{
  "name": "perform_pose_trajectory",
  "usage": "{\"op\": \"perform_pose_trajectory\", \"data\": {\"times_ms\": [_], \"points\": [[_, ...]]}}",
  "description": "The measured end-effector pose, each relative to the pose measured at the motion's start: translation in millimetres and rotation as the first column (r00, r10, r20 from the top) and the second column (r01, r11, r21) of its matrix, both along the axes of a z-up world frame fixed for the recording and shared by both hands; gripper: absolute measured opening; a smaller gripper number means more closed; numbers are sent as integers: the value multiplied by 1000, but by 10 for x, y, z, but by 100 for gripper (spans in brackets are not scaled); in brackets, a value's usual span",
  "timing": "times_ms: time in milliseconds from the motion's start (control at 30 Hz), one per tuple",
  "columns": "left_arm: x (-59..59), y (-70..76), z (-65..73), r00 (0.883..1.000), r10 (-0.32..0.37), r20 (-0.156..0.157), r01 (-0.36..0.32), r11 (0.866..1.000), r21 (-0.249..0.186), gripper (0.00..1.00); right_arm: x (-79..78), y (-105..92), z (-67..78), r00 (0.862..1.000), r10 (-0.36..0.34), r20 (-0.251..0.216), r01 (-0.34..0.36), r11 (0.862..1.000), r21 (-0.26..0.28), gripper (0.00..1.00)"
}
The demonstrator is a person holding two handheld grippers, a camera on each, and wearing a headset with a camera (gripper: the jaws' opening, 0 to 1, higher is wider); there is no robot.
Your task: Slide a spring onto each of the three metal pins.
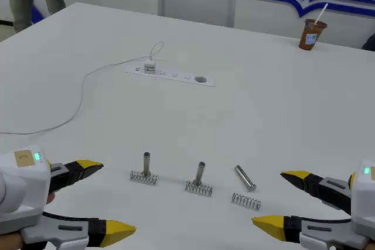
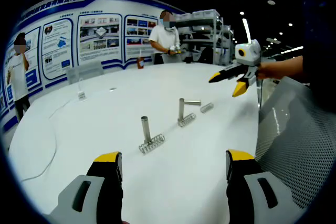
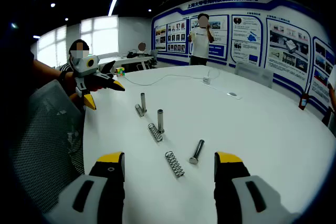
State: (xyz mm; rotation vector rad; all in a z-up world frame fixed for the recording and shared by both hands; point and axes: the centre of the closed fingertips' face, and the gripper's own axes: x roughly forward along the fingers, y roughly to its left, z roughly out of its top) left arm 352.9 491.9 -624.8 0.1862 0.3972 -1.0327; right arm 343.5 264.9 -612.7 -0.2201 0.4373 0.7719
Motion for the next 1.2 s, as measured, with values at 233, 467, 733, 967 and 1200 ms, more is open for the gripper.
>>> {"op": "perform_pose_trajectory", "data": {"times_ms": [233,467,733,967,1200], "points": [[3,8,3,1000,3,2,-3,1000,-1,83,13,-6,27,1000,-4,5,4,1000,0,70],[9,9,10,1000,3,3,-3,1000,-1,83,21,-14,43,1000,-9,9,9,1000,-1,70],[19,5,28,1000,2,7,-2,1000,-3,83,76,-34,97,1000,-21,17,21,1000,-1,70],[12,-5,10,1000,0,3,0,1000,-1,83,191,-43,121,999,-43,4,44,999,-12,67],[24,-6,18,1000,0,3,0,1000,-3,83,362,-56,117,997,-73,-26,72,997,-39,60]]}}
